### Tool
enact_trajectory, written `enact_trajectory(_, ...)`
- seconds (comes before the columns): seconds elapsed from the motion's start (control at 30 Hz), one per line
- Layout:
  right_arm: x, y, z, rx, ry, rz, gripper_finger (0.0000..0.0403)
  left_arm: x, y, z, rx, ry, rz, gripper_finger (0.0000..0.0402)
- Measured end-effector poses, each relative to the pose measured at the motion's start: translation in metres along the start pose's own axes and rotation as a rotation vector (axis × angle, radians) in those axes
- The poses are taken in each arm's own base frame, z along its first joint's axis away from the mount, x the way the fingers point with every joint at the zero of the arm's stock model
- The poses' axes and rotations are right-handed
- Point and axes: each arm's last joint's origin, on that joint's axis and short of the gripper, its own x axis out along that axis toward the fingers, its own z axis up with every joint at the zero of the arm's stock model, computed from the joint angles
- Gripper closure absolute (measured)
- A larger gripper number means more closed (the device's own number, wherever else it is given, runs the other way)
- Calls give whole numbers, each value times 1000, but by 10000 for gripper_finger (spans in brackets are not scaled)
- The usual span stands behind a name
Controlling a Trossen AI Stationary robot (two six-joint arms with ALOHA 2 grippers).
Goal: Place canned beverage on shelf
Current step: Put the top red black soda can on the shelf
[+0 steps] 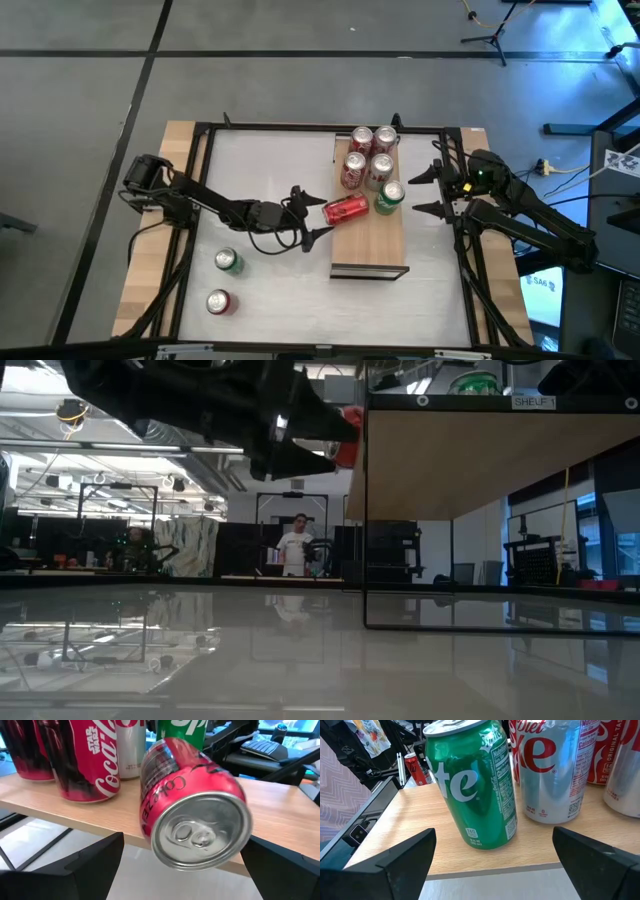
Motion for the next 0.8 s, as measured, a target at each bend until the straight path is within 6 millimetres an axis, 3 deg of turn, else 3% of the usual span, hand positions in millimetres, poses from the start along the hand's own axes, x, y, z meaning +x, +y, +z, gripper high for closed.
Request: enact_trajectory(0.8, 0, 0, 0, 0, 0, 0, 6, 3, 9, 5, -27, -50, 63, 17)
